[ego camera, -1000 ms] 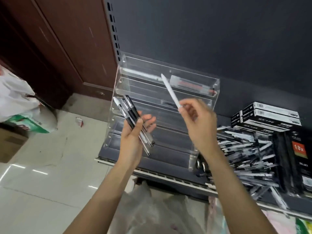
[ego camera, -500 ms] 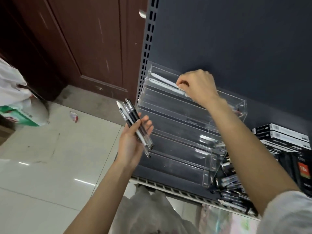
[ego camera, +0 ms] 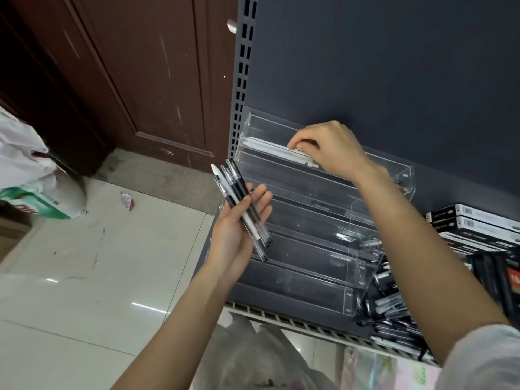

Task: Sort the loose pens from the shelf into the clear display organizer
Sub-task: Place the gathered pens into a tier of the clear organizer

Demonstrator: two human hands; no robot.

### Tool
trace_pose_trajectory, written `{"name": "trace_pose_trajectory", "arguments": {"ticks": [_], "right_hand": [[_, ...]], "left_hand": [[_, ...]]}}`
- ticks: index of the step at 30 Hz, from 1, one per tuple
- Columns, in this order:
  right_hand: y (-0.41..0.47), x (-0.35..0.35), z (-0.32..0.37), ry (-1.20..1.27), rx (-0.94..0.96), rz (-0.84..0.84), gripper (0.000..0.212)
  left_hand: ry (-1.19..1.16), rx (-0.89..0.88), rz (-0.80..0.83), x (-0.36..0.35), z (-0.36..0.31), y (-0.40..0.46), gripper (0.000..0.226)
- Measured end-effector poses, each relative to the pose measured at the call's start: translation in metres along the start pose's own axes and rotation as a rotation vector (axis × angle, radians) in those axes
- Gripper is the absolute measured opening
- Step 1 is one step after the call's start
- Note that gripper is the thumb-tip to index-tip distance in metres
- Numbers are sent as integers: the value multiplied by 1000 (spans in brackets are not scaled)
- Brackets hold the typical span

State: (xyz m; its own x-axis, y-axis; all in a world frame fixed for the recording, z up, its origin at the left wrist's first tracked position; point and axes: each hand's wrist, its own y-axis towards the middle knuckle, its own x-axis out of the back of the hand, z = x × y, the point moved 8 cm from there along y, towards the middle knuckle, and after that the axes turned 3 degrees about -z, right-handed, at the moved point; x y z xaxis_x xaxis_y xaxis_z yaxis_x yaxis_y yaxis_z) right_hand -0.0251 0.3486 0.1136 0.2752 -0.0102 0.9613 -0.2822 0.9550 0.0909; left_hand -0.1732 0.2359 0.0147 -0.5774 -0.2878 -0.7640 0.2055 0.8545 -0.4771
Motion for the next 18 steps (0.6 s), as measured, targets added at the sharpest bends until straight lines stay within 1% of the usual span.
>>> {"name": "trace_pose_trajectory", "arguments": {"ticks": [3,4,6,7,8,10,11,14,16,18], "right_hand": [[-8,10,6,50,-31,-81,21],[-14,17,12,102,-30,-142,20],[-31,29,31,296,-46,-248,15],[-42,28,42,378,-59,-252,12],[-51,23,54,417,-69,-217,10],[-66,4,71,415,-85,-117,18],[-71,-4,73,430,-98,-95,22],[-78,-8,65,551,-173,-123,27],[-83,-3,64,514,-176,-173,25],[-92,3,68,368,-143,-227,20]], "left_hand": [[-34,7,18,-10,0,0,23],[-35,-1,32,-14,-1,0,23],[-29,-27,63,-21,-2,0,24],[-26,-38,79,-25,-2,1,25],[-26,-45,100,-30,-2,1,27],[-41,-48,142,-39,0,0,32],[-54,-43,161,-43,1,0,34],[-63,-38,211,-53,3,-4,30],[-61,-41,205,-54,5,-4,27],[-100,-42,172,-50,6,-2,24]]}}
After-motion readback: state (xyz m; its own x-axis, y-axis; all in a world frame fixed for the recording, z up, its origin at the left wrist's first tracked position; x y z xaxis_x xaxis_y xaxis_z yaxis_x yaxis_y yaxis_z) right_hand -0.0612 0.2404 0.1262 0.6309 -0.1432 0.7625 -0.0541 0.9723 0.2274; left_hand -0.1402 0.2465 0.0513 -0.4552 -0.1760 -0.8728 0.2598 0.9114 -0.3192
